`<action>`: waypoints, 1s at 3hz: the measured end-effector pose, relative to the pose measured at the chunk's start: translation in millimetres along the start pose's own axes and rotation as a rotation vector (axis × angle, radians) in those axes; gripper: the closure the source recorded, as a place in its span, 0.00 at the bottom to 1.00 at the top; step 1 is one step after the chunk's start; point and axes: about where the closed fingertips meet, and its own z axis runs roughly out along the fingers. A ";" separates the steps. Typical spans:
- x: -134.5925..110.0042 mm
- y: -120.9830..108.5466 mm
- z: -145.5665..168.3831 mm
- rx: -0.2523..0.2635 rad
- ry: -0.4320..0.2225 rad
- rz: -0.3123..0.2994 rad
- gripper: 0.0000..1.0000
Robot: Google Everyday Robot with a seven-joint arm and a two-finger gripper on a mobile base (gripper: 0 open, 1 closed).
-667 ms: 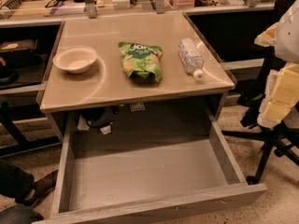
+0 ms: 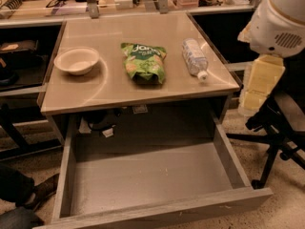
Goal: Place green rice chip bag into top drawer
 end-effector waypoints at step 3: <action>-59.4 -39.3 30.6 0.004 -0.091 -0.023 0.00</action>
Offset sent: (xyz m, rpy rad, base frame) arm 0.0223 0.0202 -0.0111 0.0062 0.0368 0.0173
